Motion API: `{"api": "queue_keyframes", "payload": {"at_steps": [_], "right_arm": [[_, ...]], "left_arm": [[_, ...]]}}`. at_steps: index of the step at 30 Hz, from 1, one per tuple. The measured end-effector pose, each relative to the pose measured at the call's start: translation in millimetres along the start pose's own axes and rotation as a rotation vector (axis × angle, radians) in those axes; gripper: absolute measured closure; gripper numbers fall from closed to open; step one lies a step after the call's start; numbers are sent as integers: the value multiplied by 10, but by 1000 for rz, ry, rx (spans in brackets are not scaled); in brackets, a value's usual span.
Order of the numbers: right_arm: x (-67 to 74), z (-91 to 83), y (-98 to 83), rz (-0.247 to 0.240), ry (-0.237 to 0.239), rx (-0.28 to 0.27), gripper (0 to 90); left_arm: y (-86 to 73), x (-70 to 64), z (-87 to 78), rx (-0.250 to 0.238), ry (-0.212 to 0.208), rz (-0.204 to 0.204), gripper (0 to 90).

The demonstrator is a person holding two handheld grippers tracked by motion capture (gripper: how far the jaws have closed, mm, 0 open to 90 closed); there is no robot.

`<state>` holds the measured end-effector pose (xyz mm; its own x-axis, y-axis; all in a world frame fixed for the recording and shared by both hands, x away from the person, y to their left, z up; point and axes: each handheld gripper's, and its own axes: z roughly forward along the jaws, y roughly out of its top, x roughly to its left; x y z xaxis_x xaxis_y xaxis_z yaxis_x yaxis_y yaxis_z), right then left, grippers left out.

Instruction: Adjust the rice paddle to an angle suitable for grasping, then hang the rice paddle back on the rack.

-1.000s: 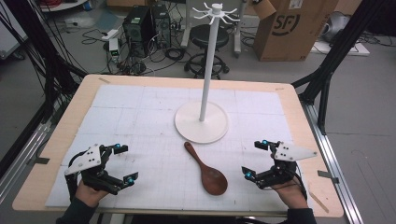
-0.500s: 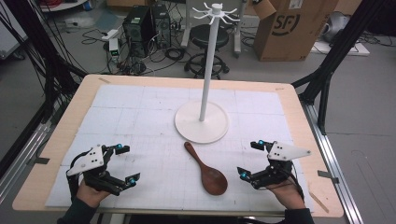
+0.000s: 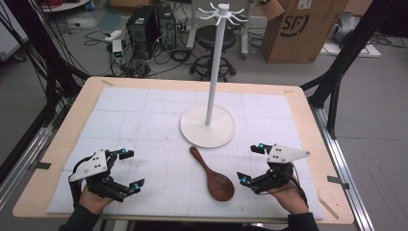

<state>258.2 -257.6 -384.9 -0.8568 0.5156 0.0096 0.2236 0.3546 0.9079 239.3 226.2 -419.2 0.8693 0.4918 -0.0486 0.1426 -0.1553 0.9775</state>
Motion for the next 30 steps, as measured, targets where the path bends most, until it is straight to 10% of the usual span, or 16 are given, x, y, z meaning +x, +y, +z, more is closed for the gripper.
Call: {"api": "queue_keyframes", "payload": {"at_steps": [30], "right_arm": [[38,175,123,13,-4,79,7]], "left_arm": [[6,23,91,8,-20,3,17]]}}
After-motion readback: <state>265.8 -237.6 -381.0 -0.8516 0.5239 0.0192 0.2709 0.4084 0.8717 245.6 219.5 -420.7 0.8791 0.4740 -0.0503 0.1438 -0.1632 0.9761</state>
